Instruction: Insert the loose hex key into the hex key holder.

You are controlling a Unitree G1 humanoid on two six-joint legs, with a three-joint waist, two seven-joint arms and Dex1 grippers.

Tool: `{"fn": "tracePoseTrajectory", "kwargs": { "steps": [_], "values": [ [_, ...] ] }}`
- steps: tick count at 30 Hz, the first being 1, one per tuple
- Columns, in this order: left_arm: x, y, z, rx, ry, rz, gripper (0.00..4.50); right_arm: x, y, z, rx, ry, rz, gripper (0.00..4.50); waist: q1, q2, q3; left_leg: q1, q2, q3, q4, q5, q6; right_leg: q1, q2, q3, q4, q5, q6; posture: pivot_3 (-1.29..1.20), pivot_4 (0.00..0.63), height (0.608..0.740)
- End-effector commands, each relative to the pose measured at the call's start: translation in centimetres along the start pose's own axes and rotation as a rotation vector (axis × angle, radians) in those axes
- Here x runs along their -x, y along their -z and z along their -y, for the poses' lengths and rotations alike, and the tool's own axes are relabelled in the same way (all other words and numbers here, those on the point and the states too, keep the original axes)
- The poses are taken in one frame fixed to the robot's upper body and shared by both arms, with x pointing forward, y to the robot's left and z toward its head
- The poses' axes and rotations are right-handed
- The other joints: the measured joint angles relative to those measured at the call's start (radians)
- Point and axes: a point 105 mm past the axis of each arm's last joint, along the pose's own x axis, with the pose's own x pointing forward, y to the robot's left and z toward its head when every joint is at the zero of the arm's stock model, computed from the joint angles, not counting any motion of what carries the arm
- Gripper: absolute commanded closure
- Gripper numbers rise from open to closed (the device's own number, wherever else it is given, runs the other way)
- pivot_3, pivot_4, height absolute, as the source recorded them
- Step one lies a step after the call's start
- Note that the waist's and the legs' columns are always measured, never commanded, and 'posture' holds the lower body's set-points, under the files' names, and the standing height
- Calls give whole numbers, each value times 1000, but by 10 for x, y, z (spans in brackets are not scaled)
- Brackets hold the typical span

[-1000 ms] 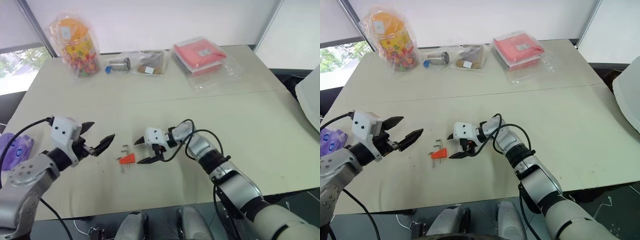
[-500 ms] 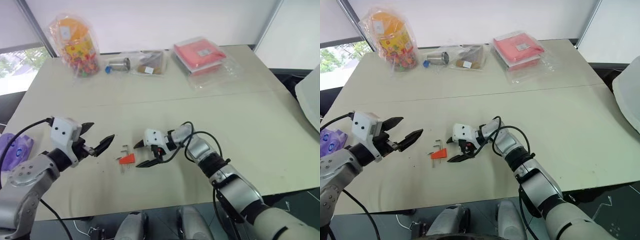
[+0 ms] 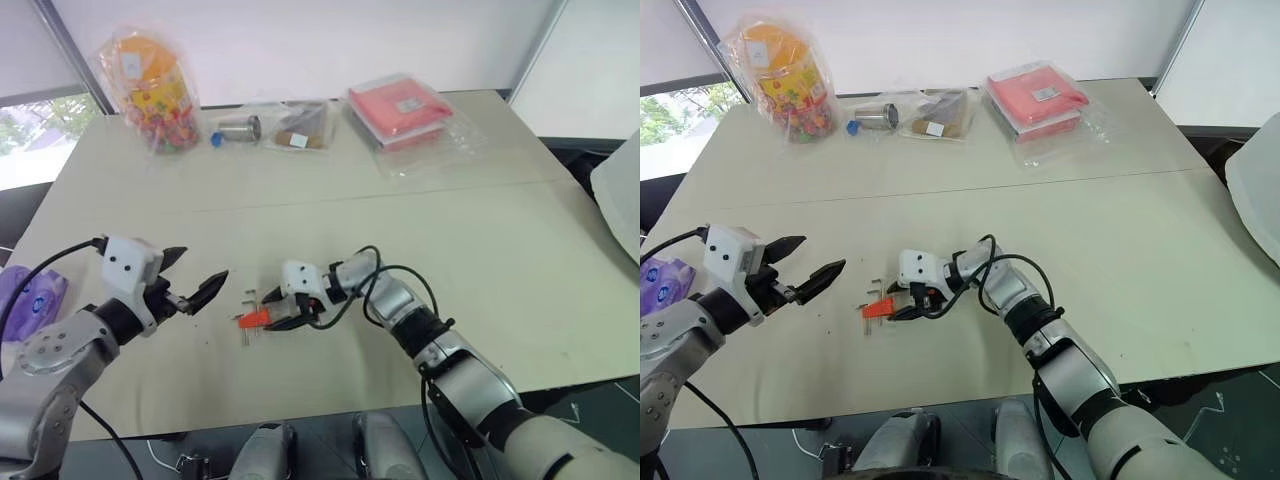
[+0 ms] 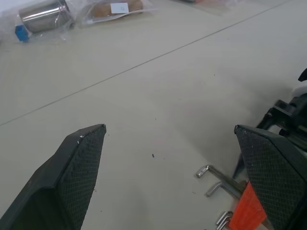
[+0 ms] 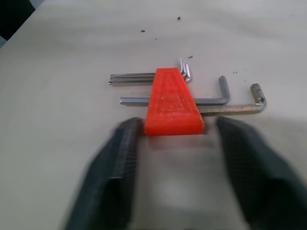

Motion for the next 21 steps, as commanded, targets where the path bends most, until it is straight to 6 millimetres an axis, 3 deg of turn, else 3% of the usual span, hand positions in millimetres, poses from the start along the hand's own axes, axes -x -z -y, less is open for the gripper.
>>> {"fn": "tracePoseTrajectory", "kwargs": {
  "steps": [1,7,12,21],
  "values": [
    [2,-11,1,-42,-6,41,0,-1,6,-2,0,-11,-26,3520,0,0,0,0,0,0,0,0,0,0,0,0,0,0,0,0,150,740],
    [1,-11,2,-43,-2,42,0,3,8,-2,43,3,-37,3520,0,0,0,0,0,0,0,0,0,0,0,0,0,0,0,0,150,740],
    [-1,-12,1,-49,-1,46,0,12,0,3,211,85,-21,3520,5,0,0,0,-1,0,0,0,0,0,0,0,0,0,0,0,150,740],
    [-9,-18,-2,-67,15,61,0,38,-42,46,581,450,20,3520,2,0,0,-1,-1,0,0,1,-1,0,0,0,0,0,0,0,150,740]
  ]
}}
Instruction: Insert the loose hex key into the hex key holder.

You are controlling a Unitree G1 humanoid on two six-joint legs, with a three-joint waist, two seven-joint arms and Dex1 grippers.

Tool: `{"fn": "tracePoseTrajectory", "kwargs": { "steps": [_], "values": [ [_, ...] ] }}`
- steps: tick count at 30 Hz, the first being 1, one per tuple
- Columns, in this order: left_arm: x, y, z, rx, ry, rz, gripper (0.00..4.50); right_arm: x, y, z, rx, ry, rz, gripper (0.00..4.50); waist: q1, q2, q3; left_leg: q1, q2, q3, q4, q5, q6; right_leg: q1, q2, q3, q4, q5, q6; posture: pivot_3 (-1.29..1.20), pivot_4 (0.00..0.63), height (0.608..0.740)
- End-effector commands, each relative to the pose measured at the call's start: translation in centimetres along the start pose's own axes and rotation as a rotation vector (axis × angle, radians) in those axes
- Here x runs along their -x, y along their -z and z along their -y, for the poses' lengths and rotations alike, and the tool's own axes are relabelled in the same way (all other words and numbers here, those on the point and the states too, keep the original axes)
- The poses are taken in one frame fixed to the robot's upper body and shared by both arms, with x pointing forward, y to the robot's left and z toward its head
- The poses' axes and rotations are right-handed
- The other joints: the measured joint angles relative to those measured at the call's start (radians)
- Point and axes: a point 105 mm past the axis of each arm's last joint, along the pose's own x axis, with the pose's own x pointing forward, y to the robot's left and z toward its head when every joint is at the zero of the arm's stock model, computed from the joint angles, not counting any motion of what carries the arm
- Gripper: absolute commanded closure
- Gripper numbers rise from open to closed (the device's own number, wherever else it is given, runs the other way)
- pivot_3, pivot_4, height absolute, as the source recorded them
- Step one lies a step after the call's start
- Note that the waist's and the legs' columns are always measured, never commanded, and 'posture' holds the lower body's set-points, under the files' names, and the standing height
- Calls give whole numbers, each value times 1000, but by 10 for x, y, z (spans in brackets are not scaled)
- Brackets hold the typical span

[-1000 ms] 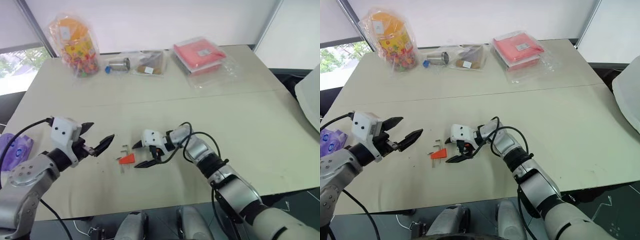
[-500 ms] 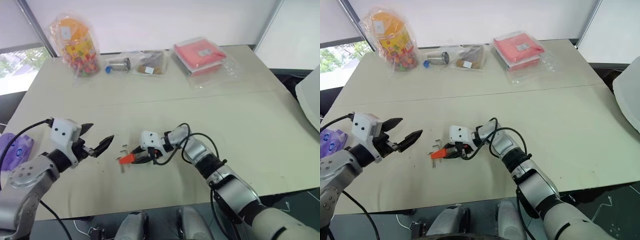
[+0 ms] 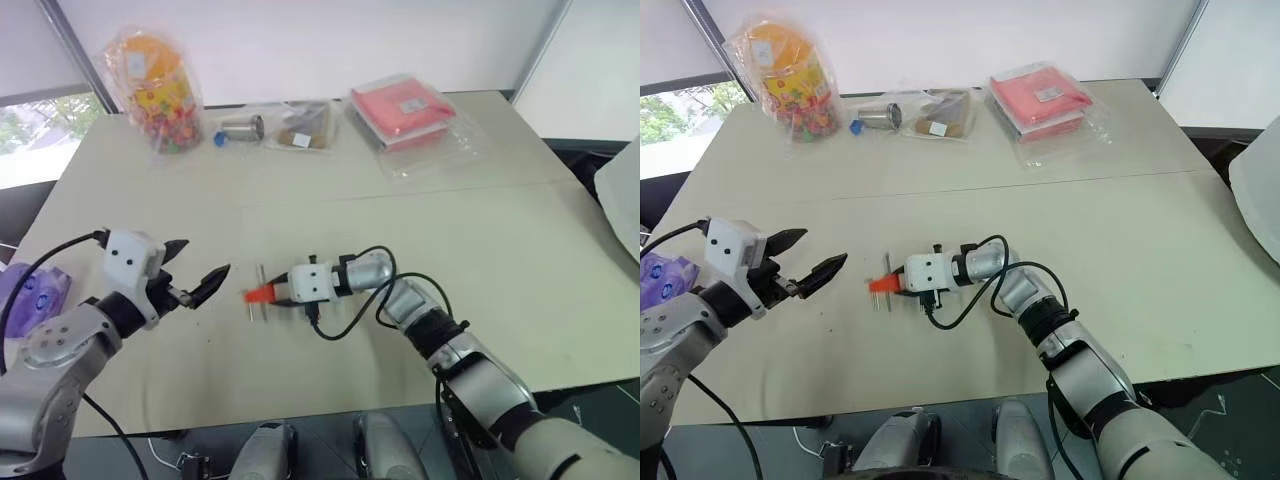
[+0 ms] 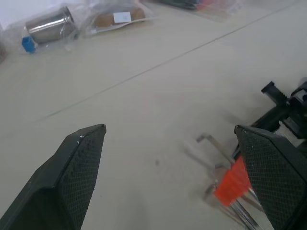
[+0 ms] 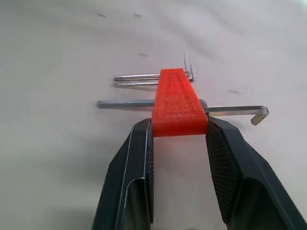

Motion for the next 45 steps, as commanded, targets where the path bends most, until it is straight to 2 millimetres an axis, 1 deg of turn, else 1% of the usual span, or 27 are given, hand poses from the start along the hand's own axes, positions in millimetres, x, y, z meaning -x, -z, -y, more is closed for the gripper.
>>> {"fn": "tracePoseTrajectory", "kwargs": {
  "steps": [1,5,9,12,15,17,21,28,32,36,41,45],
  "values": [
    [-3,-9,-2,-41,8,29,0,3,-20,33,157,161,46,3520,-1,0,0,0,0,0,0,0,0,0,0,0,0,0,0,0,150,740],
    [-8,-16,-5,-45,19,50,0,10,-32,57,420,320,36,3520,-2,0,0,-1,0,0,0,0,0,-1,1,0,0,0,0,0,150,740],
    [-13,-24,-11,-45,22,76,0,17,-42,72,587,459,47,3520,-2,0,0,-1,0,1,0,0,0,-1,1,0,0,0,0,0,150,740],
    [-18,-36,-16,-16,32,118,0,22,-47,78,708,533,48,3520,-2,-1,0,-1,0,1,0,0,-1,-1,1,0,0,0,0,0,150,740],
    [-20,-50,-22,22,48,164,0,26,-54,81,779,586,74,3520,-2,-1,0,-1,0,1,0,1,-1,-1,1,0,0,0,0,0,150,740],
    [-20,-61,-23,69,93,198,0,31,-60,84,822,638,99,3520,-3,-1,0,-1,0,1,0,1,-1,-1,1,0,0,0,0,0,150,740],
    [-19,-75,-14,144,228,212,0,43,-72,86,876,693,165,3520,-6,-1,1,-1,0,1,0,1,-1,-1,2,0,0,0,0,0,150,740],
    [-22,-85,4,187,389,194,0,61,-94,93,971,714,239,3520,-5,-2,1,-1,0,1,0,1,-1,-1,2,0,0,0,0,0,150,740],
    [-27,-87,10,176,436,183,0,64,-101,89,1000,678,272,3520,-5,-2,1,-1,0,1,0,1,-1,-1,2,1,0,0,0,0,150,740],
    [-33,-83,16,125,461,161,0,63,-104,85,1012,647,298,3520,-6,-2,1,-1,0,1,0,1,-1,-1,2,1,0,0,0,0,150,740],
    [-37,-81,18,77,474,161,0,62,-104,82,1010,622,308,3520,-6,-2,1,-1,0,1,0,1,-1,-1,2,1,0,0,0,0,150,740],
    [-38,-81,19,-1,466,178,0,59,-103,78,999,585,308,3520,-5,-2,1,-1,0,2,0,1,-1,-1,2,1,0,0,0,0,150,740]
  ]
}}
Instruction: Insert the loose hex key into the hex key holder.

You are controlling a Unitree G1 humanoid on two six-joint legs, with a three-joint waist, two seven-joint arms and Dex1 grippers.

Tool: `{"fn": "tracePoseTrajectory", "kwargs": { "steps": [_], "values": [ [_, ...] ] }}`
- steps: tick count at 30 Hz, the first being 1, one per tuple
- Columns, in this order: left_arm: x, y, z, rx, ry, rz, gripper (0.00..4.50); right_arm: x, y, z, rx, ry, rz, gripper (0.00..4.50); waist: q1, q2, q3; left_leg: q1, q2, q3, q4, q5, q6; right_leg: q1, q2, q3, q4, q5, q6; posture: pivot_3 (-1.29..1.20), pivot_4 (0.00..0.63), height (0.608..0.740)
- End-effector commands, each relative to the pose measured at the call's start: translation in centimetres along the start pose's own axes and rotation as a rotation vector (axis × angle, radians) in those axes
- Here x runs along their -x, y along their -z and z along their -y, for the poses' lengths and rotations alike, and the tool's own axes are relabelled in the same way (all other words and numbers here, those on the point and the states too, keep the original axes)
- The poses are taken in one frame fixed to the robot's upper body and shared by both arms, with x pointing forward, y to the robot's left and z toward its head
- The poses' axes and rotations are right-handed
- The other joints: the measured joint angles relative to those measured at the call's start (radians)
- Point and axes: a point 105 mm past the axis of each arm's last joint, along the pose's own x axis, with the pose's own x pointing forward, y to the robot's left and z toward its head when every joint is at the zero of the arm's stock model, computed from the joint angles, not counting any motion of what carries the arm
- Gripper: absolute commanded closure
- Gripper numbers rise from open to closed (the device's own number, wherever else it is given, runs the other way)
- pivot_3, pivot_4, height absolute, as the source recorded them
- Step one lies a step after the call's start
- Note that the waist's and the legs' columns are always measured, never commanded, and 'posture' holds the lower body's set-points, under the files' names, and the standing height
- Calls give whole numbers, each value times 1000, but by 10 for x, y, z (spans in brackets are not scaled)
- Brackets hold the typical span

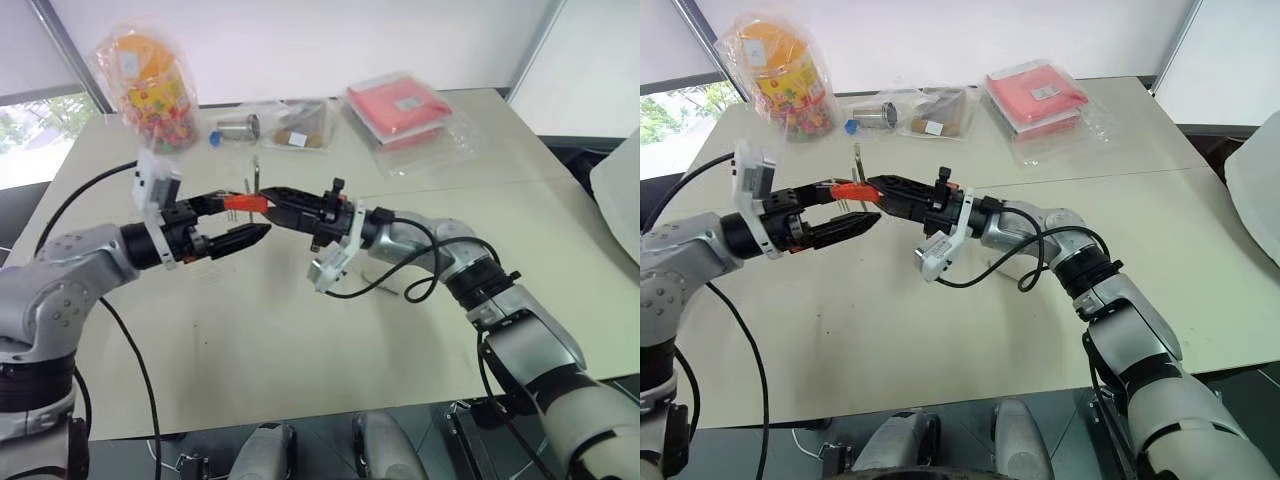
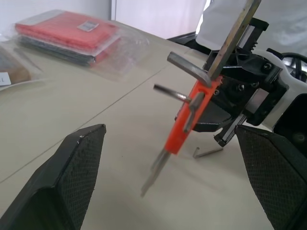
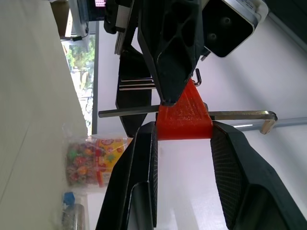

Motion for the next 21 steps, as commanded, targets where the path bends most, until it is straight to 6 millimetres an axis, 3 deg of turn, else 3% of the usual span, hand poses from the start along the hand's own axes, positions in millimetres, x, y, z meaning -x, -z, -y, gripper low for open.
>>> {"fn": "tracePoseTrajectory", "kwargs": {
  "steps": [1,14,17,21],
  "values": [
    [1,-11,1,-121,-2,20,0,-6,-5,15,9,29,44,3520,0,0,0,0,0,0,0,0,0,0,0,0,0,0,0,0,150,740],
    [0,-15,3,-168,23,42,0,-5,-6,11,-34,-26,56,3520,1,0,0,0,0,0,0,0,0,0,0,0,0,0,0,0,150,740],
    [0,-12,3,-158,22,35,918,-5,-6,12,-36,-26,53,3520,0,0,0,0,0,0,0,0,0,0,0,0,0,0,0,0,150,740],
    [-1,-8,4,-143,26,25,2923,-5,-5,12,-37,-25,49,3520,1,0,0,0,0,0,0,0,0,0,0,0,0,0,0,0,150,740]
  ]
}}
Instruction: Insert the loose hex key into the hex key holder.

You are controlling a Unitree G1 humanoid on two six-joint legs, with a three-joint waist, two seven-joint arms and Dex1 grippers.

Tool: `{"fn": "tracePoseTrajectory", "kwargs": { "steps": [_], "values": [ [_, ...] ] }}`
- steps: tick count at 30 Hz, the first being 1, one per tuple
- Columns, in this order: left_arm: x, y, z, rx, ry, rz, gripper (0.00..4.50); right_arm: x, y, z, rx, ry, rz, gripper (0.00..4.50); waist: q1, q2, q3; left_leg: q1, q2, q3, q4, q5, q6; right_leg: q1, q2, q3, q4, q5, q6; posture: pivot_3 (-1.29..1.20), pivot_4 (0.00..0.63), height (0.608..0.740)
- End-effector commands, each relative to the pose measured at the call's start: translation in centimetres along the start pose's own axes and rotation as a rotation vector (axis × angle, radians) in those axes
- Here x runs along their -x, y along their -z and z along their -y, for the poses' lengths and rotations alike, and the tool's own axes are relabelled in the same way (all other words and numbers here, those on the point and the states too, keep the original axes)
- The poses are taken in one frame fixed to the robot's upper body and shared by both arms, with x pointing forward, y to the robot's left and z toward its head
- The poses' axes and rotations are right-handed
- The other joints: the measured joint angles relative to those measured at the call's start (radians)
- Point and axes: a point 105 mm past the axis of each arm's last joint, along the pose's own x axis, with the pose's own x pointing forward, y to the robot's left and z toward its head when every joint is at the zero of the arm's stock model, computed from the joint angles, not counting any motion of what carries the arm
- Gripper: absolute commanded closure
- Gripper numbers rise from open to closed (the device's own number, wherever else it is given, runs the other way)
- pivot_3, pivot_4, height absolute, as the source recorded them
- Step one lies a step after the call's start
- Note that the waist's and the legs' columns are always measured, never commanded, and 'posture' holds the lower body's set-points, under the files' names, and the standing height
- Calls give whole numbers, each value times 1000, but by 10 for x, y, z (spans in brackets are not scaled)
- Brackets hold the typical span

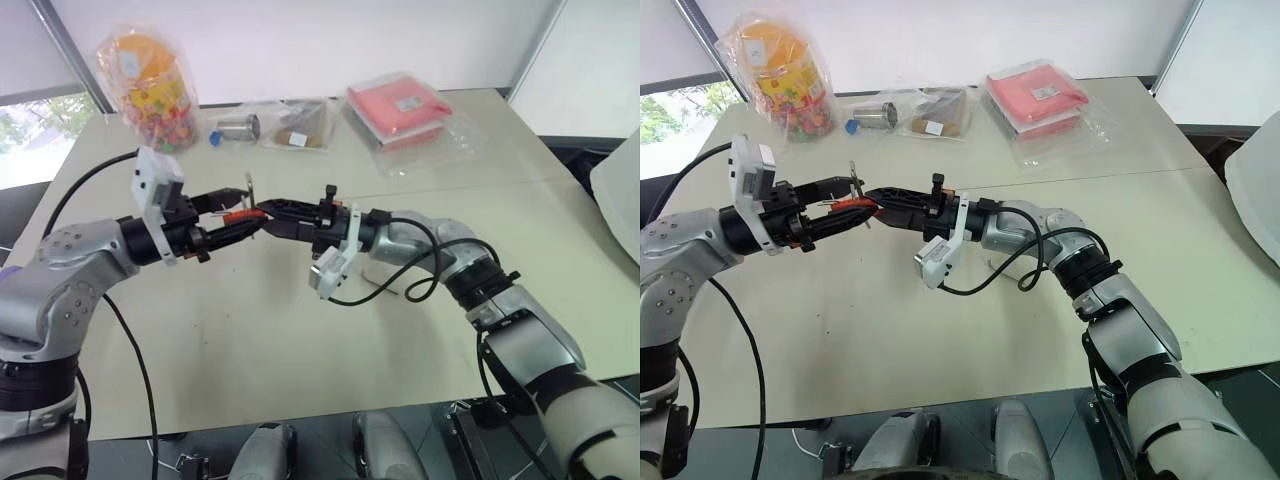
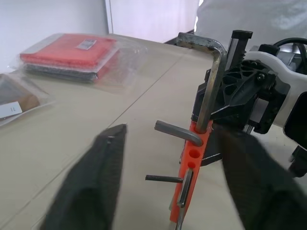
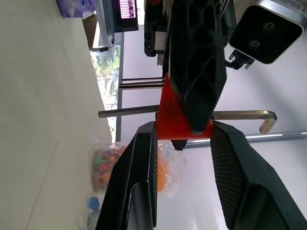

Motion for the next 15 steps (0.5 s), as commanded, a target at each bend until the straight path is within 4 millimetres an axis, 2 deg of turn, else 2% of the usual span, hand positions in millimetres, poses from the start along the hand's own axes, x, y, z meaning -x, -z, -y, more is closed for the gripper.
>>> {"fn": "tracePoseTrajectory", "kwargs": {
  "steps": [1,2,3,15],
  "values": [
    [2,-4,1,-25,-6,7,3420,-3,0,20,14,71,12,3520,0,0,0,0,0,0,0,0,0,0,0,0,0,0,0,0,150,740],
    [2,-3,1,-21,-6,2,3974,-3,0,21,13,72,11,3520,0,0,0,0,0,0,0,0,0,0,0,0,0,0,0,0,150,740],
    [2,-3,2,-20,-5,-1,4345,-3,0,21,13,73,11,3520,0,0,0,0,0,0,0,0,0,0,0,0,0,0,0,0,150,740],
    [1,1,3,-10,-9,-12,4390,-4,2,24,4,83,5,3520,0,0,0,0,0,0,0,0,0,0,0,0,0,0,0,0,150,740]
  ]
}}
